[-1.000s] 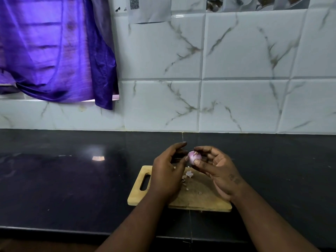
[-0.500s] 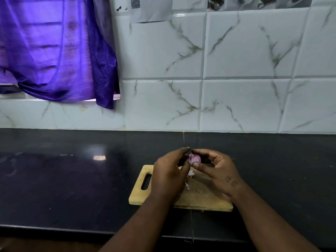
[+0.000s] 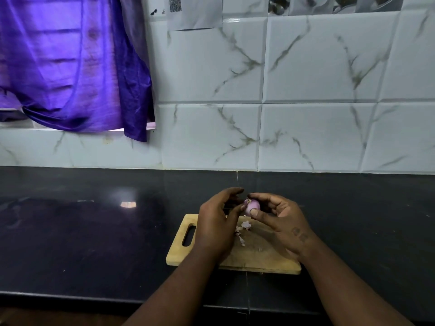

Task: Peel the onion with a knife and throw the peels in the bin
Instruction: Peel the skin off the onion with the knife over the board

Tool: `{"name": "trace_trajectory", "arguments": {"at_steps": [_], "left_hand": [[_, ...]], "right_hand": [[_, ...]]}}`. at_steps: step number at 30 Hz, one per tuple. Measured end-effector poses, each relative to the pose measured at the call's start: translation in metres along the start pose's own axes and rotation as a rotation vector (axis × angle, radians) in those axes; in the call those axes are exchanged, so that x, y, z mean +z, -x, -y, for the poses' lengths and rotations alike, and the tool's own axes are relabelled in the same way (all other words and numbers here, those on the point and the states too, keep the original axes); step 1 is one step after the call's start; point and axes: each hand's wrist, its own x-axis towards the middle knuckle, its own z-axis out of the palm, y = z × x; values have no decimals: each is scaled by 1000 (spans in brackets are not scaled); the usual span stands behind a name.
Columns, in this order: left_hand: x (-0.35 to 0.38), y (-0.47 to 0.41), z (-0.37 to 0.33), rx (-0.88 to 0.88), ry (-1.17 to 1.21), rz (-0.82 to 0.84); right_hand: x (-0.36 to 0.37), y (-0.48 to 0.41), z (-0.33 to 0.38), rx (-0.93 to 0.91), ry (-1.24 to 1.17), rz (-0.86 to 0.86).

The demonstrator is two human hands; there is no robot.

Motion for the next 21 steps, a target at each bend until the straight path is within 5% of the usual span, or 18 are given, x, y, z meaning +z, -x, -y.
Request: {"name": "trace_trajectory", "arguments": {"at_steps": [11,21], "left_hand": [[5,6,-4,257,-337,-19],[3,2,0,137,-152,-99]], "right_hand": [[2,2,3,-50,62,-21],[4,3,5,-27,34,29]]}}
